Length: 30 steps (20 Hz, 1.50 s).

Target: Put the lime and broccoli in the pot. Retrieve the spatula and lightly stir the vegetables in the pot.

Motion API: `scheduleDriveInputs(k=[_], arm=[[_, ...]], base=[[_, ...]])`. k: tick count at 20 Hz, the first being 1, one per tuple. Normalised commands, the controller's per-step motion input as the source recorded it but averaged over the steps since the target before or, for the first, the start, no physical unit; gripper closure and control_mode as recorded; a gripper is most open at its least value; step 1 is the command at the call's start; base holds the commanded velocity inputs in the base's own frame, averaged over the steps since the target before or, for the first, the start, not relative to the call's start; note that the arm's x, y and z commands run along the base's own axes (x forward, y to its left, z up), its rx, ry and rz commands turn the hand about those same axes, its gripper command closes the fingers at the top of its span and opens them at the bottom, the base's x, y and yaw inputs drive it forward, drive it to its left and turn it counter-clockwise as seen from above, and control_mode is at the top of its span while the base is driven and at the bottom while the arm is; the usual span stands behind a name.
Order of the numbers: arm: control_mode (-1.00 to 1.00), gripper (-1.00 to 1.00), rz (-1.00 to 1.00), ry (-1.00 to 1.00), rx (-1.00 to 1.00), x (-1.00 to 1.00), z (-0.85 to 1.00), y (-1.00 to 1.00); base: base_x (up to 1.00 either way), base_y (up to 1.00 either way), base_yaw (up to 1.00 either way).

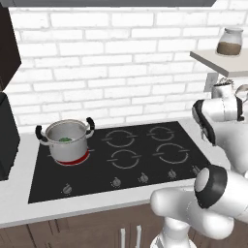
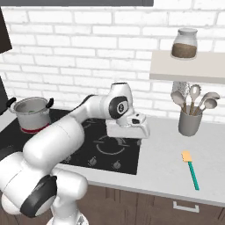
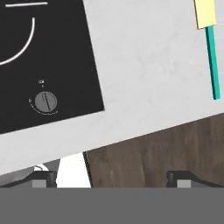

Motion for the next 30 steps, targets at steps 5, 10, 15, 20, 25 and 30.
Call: scheduleDriveInputs(k=[5,10,15,20,25,30], arm=[[-1.00,-1.00,-0.33,0.00,0.00,-0.66,-0.20,-1.00],[-1.00,-1.00,-0.19,-0.05,0.00,-0.42,-0.24,-1.00],[-1.00,-1.00,-0.01,-0.10,0.03,0.00,-0.02,-0.99],[-1.00,-1.00,0.11,-0.02,0.01,0.29,-0.21,-0.68],[-1.00,-1.00,0.15,0.00,0.00,0.30,-0.31,-0.70],[-1.00,-1.00,0.15,0.00,0.01,0.18,-0.47,-0.47]], base=[[0.00,0.00,0.00],[0.00,0.00,0.00],[0.00,0.00,0.00],[0.00,0.00,0.00],[0.00,0.00,0.00],[0.00,0.00,0.00]])
